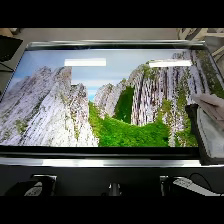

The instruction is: Fold the shirts.

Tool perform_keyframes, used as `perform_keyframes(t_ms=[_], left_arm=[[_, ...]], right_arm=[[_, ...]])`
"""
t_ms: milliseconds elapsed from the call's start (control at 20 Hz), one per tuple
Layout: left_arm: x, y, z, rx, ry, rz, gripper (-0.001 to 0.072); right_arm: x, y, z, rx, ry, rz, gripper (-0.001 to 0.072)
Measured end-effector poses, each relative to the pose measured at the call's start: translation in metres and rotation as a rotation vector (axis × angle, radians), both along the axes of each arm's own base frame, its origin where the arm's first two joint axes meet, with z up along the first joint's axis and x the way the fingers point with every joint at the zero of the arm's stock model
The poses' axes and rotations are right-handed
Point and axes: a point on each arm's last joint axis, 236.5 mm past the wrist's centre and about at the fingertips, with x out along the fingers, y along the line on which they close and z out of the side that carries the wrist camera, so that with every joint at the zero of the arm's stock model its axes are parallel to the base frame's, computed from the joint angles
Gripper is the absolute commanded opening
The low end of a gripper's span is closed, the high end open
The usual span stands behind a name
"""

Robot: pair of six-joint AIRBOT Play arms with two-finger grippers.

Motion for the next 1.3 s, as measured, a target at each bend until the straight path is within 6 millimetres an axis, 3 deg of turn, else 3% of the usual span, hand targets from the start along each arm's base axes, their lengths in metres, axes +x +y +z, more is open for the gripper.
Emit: perform_keyframes(t_ms=[150, 350, 400, 450, 500, 550, 650, 750, 900, 1000, 1050, 1100, 1200, 1250, 1300], left_arm=[[0.0, -0.002, 0.001, -0.009, -0.001, -0.005, 0.0025], [-0.001, -0.003, 0.002, -0.016, -0.002, -0.008, 0.0025], [-0.001, -0.003, 0.003, -0.02, -0.003, -0.01, 0.0025], [-0.002, -0.004, 0.004, -0.027, -0.004, -0.014, 0.0025], [-0.002, -0.006, 0.005, -0.035, -0.004, -0.019, 0.0025], [-0.002, -0.007, 0.006, -0.041, -0.005, -0.022, 0.0025], [-0.003, -0.008, 0.007, -0.05, -0.005, -0.025, 0.0024], [-0.003, -0.011, 0.009, -0.057, -0.012, -0.03, 0.0022], [0.005, -0.021, 0.011, -0.017, -0.025, -0.041, 0.0022], [0.02, -0.028, -0.006, 0.094, 0.024, -0.034, 0.0024], [0.029, -0.029, -0.021, 0.171, 0.071, -0.025, 0.0028], [0.038, -0.027, -0.041, 0.256, 0.131, -0.009, 0.0132], [0.053, -0.014, -0.09, 0.422, 0.281, 0.04, 0.0562], [0.057, -0.007, -0.116, 0.485, 0.367, 0.057, 0.063], [0.055, -0.002, -0.144, 0.542, 0.468, 0.06, 0.0628]], right_arm=[[-0.025, 0.009, -0.039, 0.049, 0.113, -0.022, 0.0021], [-0.04, 0.013, -0.08, 0.069, 0.178, -0.035, 0.0047], [-0.043, 0.013, -0.087, 0.068, 0.188, -0.038, 0.0196], [-0.045, 0.013, -0.092, 0.068, 0.199, -0.038, 0.0457], [-0.048, 0.012, -0.096, 0.063, 0.208, -0.039, 0.0648], [-0.048, 0.009, -0.098, 0.049, 0.205, -0.039, 0.0681], [-0.046, 0.004, -0.097, 0.023, 0.195, -0.021, 0.0681], [-0.035, -0.015, -0.079, -0.067, 0.154, 0.007, 0.0681], [0.008, -0.05, -0.017, -0.303, 0.032, 0.089, 0.0675], [0.06, -0.055, 0.043, -0.495, -0.091, 0.183, 0.0667], [0.087, -0.044, 0.066, -0.554, -0.149, 0.239, 0.0666], [0.116, -0.024, 0.086, -0.596, -0.207, 0.307, 0.0665], [0.163, 0.034, 0.1, -0.579, -0.284, 0.424, 0.0663], [0.18, 0.07, 0.094, -0.533, -0.292, 0.498, 0.0663], [0.191, 0.105, 0.084, -0.482, -0.279, 0.578, 0.0645]])
